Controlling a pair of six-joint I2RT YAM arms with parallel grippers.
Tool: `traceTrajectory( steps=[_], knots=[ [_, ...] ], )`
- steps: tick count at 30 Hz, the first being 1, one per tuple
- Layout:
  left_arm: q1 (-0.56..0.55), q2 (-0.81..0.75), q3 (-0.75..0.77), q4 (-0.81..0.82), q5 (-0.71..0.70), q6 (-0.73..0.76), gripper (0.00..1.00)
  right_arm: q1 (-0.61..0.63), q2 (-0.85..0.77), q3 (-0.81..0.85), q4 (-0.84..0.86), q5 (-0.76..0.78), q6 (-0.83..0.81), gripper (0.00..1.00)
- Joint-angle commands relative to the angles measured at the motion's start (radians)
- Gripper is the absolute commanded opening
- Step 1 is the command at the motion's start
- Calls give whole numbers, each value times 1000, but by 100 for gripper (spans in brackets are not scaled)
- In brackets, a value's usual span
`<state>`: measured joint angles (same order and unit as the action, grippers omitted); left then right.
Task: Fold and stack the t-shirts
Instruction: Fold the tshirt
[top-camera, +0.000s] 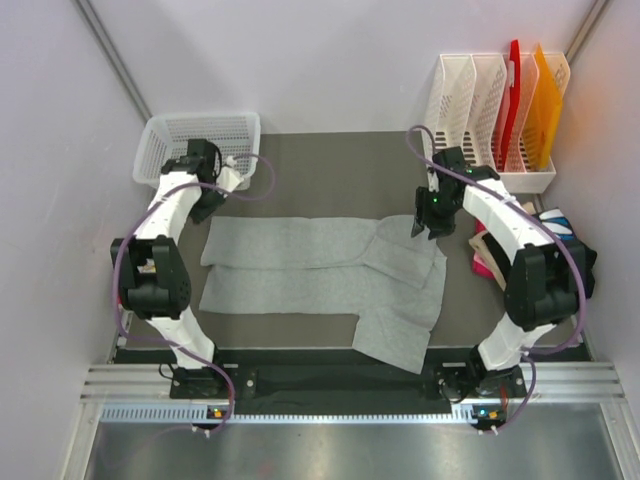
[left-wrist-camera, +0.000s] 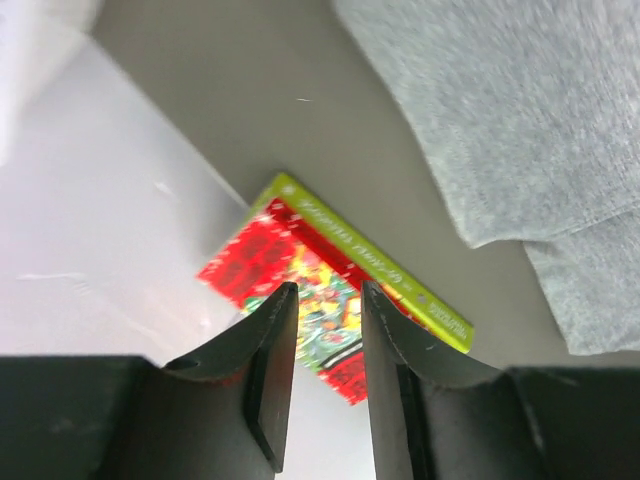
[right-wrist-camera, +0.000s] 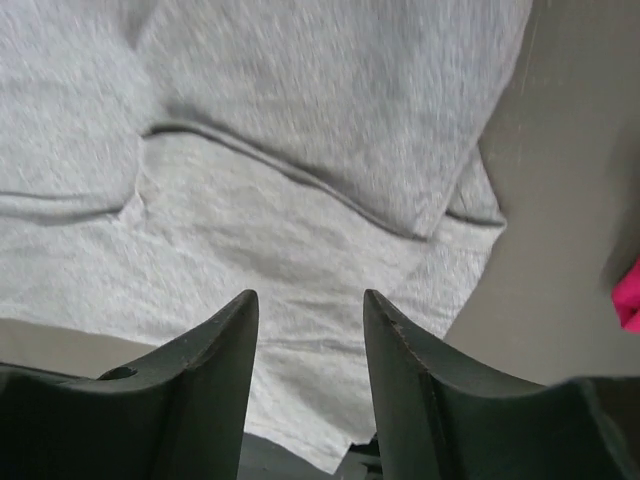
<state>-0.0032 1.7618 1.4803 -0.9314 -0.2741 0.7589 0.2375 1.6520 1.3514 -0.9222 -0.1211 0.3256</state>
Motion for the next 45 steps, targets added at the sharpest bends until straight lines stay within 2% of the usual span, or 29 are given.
traceTrajectory(
  steps=[1, 6, 12, 17, 25, 40, 45],
  knots=[
    [-49, 11, 152, -116, 44, -6, 36, -9, 124, 81, 52, -9, 13, 45],
    [-145, 21, 149, -83, 93, -33, 34, -4, 258, 133, 135, -142, 29, 41],
    [-253, 139, 156, -17, 99, -69, 29, 46, 391, 268, 143, -278, 38, 38],
    [-258, 292, 276, -43, 108, -93, 25, 108, 411, 350, 106, -270, 27, 38],
    [-258, 419, 313, 6, 50, -92, 23, 128, 419, 334, 91, -264, 17, 34],
    [-258, 443, 272, 57, 47, -99, 22, 137, 428, 304, 57, -233, -8, 32],
    [-256, 430, 233, 83, 33, -93, 22, 146, 440, 305, 54, -230, -10, 27]
  ],
)
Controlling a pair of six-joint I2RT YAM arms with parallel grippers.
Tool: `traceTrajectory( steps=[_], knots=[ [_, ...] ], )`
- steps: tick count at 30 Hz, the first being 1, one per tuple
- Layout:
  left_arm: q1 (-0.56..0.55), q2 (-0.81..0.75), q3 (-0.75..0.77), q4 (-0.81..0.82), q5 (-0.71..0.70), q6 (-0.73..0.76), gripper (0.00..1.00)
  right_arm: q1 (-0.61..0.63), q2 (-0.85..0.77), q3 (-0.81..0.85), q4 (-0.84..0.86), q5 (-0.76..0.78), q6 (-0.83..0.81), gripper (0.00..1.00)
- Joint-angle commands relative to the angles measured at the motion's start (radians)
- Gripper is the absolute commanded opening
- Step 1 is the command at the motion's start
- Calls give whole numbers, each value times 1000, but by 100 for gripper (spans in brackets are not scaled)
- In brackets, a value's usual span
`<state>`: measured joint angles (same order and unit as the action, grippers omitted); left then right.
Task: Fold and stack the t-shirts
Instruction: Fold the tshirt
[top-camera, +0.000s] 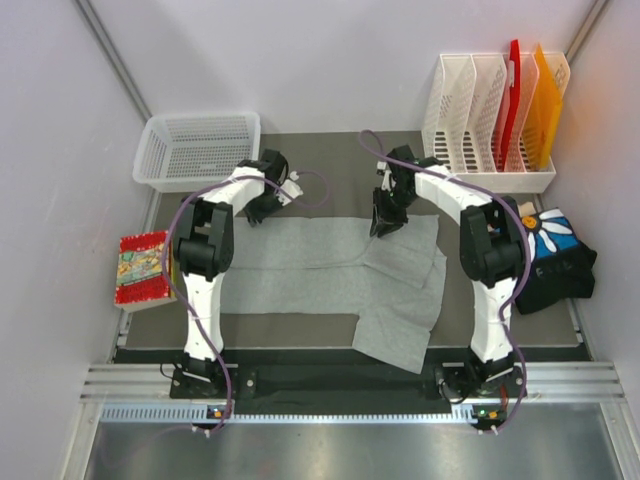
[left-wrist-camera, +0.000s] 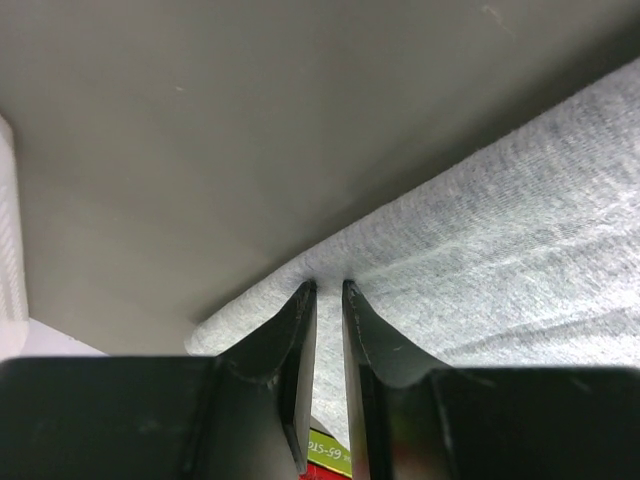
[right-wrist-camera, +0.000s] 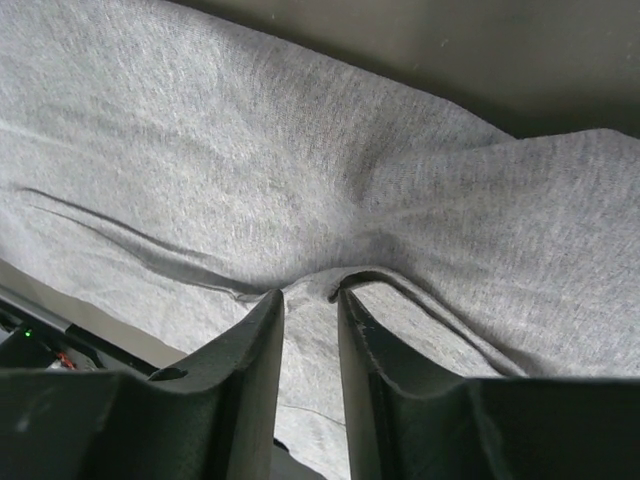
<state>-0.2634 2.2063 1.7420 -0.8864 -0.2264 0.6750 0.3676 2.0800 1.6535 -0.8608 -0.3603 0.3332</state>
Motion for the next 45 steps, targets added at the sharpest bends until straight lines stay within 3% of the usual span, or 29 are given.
traceTrajectory(
  steps=[1, 4, 12, 20, 24, 30, 39, 45],
  knots=[
    [4, -19, -44, 41, -14, -8, 22, 20, 14, 0, -7, 9, -19, 24],
    [12, -40, -59, 38, -16, -6, 21, 25, 15, -11, -6, 7, -22, 20],
    [82, -197, -107, -39, 16, 3, 27, 30, -9, -37, -17, 38, -40, 23],
    [222, -431, -317, -89, 36, 81, 34, 30, -18, -47, 0, 61, -57, 17],
    [230, -511, -416, -97, 38, 84, 35, 30, -26, -67, 28, 61, -54, 12],
    [231, -510, -490, -75, 18, 31, 35, 30, -26, -81, 48, 44, -60, 6],
    [253, -468, -544, -22, 33, -15, 38, 30, -38, -77, 59, 38, -59, 16],
    [257, -399, -518, 35, 41, -45, 40, 30, -37, -63, 49, 34, -62, 15]
  ],
)
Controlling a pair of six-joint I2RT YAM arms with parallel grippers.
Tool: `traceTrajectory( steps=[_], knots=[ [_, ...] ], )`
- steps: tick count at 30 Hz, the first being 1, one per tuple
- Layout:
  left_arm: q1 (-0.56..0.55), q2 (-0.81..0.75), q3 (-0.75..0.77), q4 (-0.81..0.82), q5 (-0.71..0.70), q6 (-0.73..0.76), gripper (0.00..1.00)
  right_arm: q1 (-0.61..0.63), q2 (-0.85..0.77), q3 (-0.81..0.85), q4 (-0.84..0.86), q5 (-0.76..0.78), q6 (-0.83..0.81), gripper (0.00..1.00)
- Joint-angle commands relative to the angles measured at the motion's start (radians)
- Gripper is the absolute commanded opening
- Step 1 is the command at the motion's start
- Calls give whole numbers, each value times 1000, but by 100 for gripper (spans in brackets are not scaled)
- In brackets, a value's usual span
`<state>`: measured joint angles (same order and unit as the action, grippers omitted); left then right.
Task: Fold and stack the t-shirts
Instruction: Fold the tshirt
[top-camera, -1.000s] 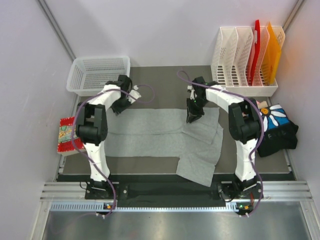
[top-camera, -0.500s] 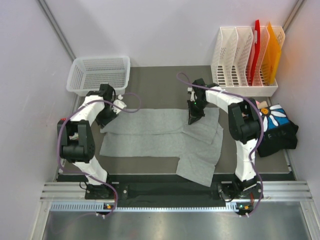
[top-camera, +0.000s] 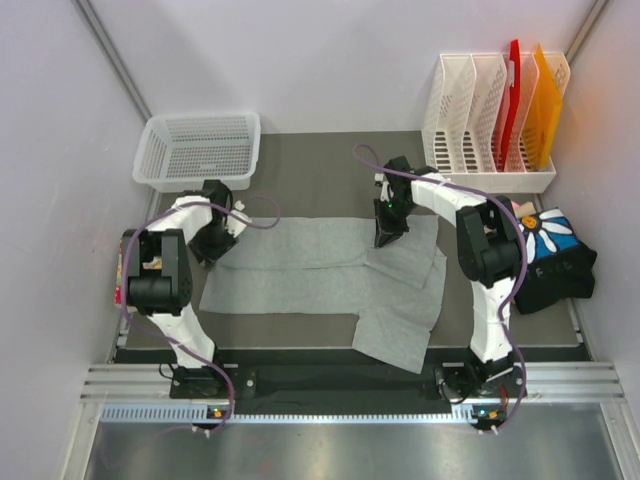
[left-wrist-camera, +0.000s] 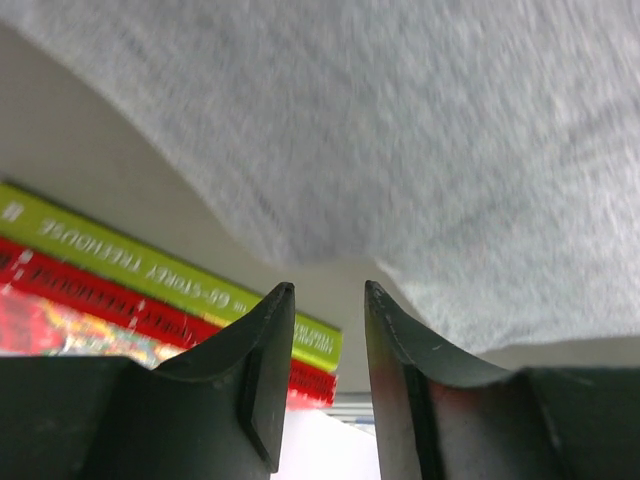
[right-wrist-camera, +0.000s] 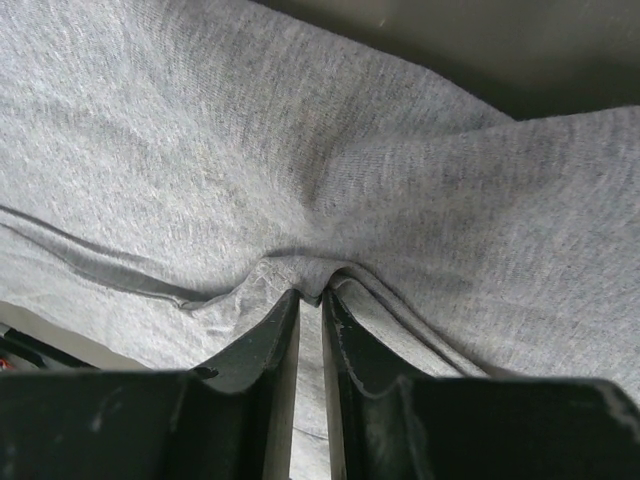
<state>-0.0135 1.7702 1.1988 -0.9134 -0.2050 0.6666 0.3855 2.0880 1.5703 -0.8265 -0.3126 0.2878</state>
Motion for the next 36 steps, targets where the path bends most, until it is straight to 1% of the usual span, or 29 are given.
traceTrajectory(
  steps=[1, 6, 7, 9, 11, 12, 13, 14, 15, 16, 21, 26, 29, 36],
  knots=[
    [6, 43, 30, 65, 22, -38, 41, 12, -46, 20, 13, -14, -18, 14],
    [6, 92, 47, 71, 30, -38, 40, 10, -51, 27, 9, -14, -16, 11],
    [33, 97, 48, 77, 32, -36, 37, 12, -51, 27, 9, -16, -15, 10],
    [40, 107, 56, 77, 38, -33, 33, 12, -54, 27, 6, -14, -15, 7],
    [44, 112, 64, 76, 38, -22, 24, 12, -57, 28, 3, -13, -15, 5],
    [49, 112, 68, 76, 38, -21, 19, 12, -59, 27, 3, -11, -15, 1],
    [50, 112, 73, 76, 35, -15, 14, 12, -60, 27, 3, -10, -18, 0],
    [53, 113, 87, 73, 35, -9, 5, 12, -62, 28, 1, -8, -16, 0],
    [55, 113, 96, 67, 35, -6, 1, 12, -62, 30, -2, -10, -16, 0],
    [53, 112, 107, 62, 32, -1, 0, 12, -65, 36, -3, -8, -16, 0],
    [55, 104, 223, 16, 35, 11, 0, 12, -75, 71, -20, 3, -15, 0],
    [53, 124, 387, -39, 45, 13, 0, 4, -88, 160, -52, 27, -15, 0],
    [53, 141, 452, -71, 53, 13, 0, -4, -89, 217, -63, 35, -7, 0],
    [29, 159, 464, -53, 47, 22, 0, -25, -86, 295, -72, 82, 1, 0]
  ],
)
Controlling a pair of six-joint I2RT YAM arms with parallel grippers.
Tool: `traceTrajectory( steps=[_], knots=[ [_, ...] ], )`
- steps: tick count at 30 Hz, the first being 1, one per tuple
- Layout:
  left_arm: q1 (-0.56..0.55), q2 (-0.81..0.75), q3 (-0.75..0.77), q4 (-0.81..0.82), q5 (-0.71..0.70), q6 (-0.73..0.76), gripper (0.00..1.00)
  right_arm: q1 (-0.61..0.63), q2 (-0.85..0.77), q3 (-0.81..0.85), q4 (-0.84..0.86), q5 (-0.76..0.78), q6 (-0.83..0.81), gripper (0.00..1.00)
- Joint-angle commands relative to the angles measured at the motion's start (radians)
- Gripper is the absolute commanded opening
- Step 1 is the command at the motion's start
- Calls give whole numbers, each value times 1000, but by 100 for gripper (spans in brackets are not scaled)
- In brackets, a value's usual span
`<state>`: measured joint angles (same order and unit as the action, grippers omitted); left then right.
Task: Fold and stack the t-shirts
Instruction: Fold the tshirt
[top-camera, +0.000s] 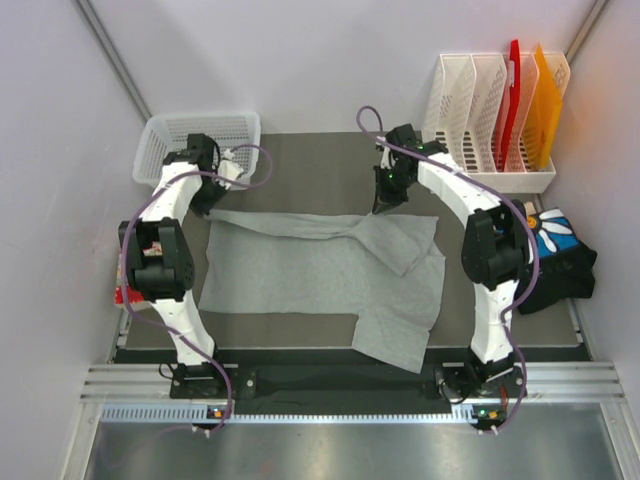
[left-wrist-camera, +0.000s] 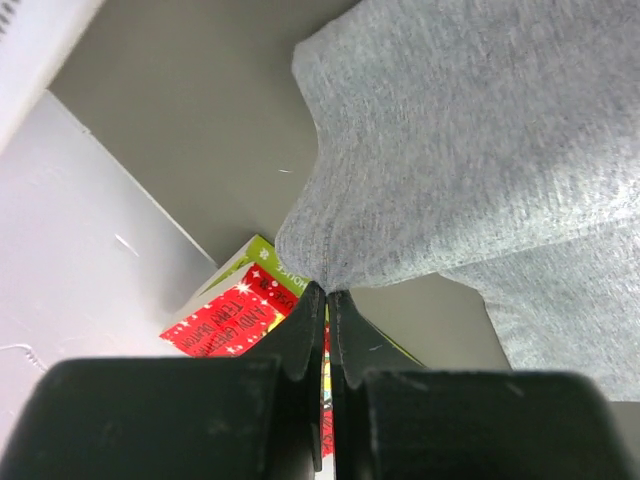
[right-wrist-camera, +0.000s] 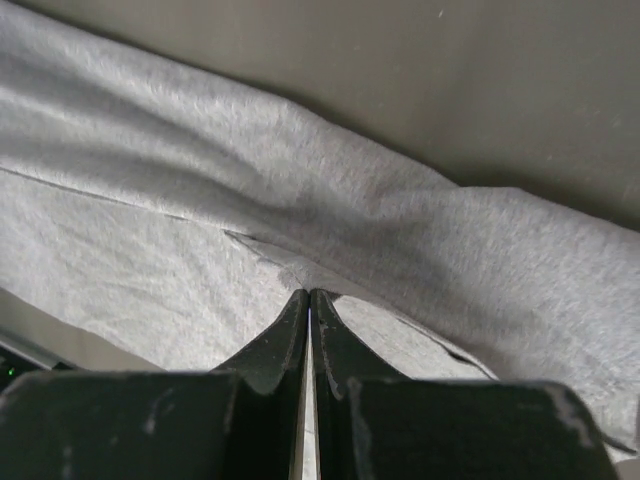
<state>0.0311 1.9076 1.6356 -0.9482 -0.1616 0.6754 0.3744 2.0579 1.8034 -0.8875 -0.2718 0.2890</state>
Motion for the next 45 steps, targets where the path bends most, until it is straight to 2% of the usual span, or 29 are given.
traceTrajectory(
  steps=[1, 9, 14, 17, 21, 25, 31, 40, 45],
  knots=[
    [-22, 27, 32, -11, 2, 12, 0, -25, -50, 71, -11, 46, 1, 0],
    [-69, 123, 156, 23, -24, 15, 0, -104, -5, 212, -31, 34, 19, 0],
    [-80, 215, 335, -3, -56, 16, 0, -135, -7, 243, -34, 17, 29, 0],
    [-83, 228, 360, -14, -58, 12, 0, -132, -28, 214, -31, -3, 26, 0],
    [-85, 173, 288, 0, -52, 7, 0, -117, -79, 125, -22, -24, 15, 0],
    [-85, 111, 140, 46, -65, 15, 0, -101, -114, 71, -19, -47, 12, 0],
    [-85, 24, -6, 75, -62, 15, 0, -80, -174, -2, -27, -99, 12, 0],
    [-85, -22, -121, 80, -59, 18, 0, -11, -257, -137, -56, -237, 1, 0],
    [-85, -36, -141, 75, -61, 33, 0, 30, -326, -318, -91, -268, -24, 1]
  ],
)
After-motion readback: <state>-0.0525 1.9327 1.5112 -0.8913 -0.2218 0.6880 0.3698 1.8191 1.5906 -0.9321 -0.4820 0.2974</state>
